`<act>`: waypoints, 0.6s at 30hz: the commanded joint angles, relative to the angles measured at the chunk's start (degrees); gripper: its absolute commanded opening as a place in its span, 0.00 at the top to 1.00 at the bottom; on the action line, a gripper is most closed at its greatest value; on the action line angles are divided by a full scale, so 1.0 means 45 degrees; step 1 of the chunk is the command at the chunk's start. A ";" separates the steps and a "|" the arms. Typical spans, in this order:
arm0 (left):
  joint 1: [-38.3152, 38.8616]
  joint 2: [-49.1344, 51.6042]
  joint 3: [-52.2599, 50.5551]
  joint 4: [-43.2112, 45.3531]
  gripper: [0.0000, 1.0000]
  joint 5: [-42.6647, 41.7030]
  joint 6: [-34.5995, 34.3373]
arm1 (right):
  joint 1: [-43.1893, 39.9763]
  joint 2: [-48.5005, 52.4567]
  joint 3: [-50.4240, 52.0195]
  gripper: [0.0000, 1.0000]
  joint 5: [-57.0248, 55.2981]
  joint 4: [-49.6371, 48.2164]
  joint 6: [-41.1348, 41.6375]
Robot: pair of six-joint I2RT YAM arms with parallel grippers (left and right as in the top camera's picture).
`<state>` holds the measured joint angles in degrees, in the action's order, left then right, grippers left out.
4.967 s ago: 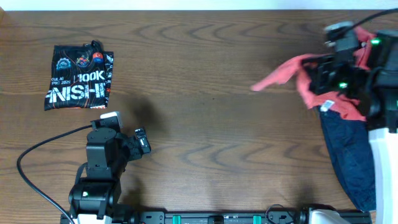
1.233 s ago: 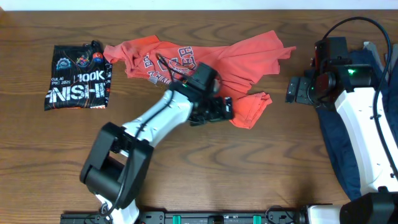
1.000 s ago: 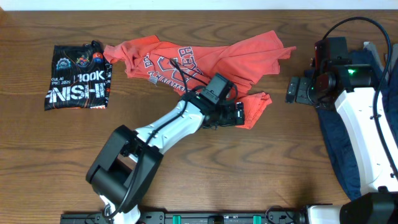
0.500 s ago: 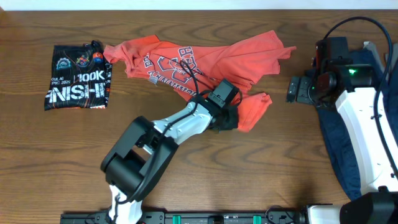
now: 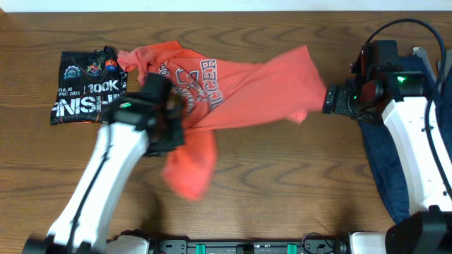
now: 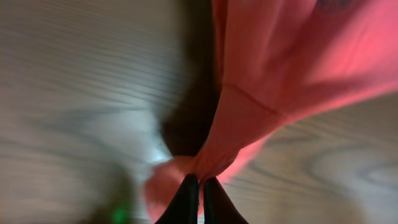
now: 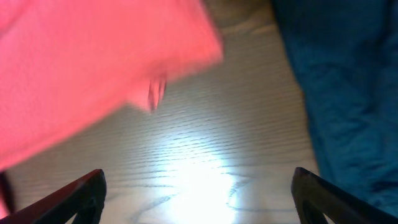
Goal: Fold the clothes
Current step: 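Grasp the shirt's bottom corners with left and right grippers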
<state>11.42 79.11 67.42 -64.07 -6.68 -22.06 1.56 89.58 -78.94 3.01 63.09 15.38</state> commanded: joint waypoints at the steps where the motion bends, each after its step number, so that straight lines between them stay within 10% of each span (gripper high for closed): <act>1: -0.0617 -0.0675 0.0044 -0.0335 0.94 0.0918 0.0374 | -0.0078 0.0631 0.0000 0.09 0.1355 -0.0024 0.0112; 18: -0.0160 -0.0865 0.0039 -0.1035 0.94 0.0933 0.0384 | 0.1520 0.3002 0.2798 0.08 0.3298 -0.0607 0.3857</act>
<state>10.61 75.20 67.42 -68.58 -3.62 -20.93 7.94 102.63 -69.47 16.12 61.78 26.22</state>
